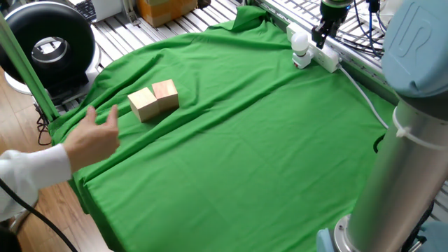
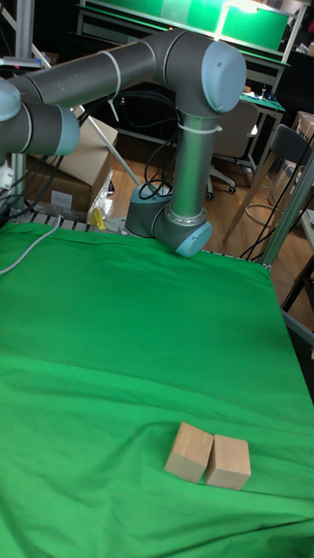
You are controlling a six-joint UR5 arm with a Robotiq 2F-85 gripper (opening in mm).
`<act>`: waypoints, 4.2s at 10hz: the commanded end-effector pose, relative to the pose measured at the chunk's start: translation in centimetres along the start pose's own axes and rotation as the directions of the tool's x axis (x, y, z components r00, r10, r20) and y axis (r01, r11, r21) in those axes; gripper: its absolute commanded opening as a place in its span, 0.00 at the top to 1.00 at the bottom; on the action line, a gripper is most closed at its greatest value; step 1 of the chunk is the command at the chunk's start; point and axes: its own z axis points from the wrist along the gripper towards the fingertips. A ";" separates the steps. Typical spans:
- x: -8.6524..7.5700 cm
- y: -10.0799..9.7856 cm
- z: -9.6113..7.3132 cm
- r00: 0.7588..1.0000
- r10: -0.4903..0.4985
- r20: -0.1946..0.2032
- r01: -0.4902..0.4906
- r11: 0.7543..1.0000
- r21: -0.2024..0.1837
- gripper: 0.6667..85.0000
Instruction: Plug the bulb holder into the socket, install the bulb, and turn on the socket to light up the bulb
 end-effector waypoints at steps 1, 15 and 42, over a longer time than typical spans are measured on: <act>-0.5 -0.1 0.3 0.999 0.034 0.014 -0.033 0.999 -0.026 0.39; -2.4 0.0 2.7 0.999 0.045 0.025 -0.043 0.997 -0.067 0.41; -4.3 0.7 4.0 0.988 0.126 0.091 -0.113 0.983 -0.143 0.49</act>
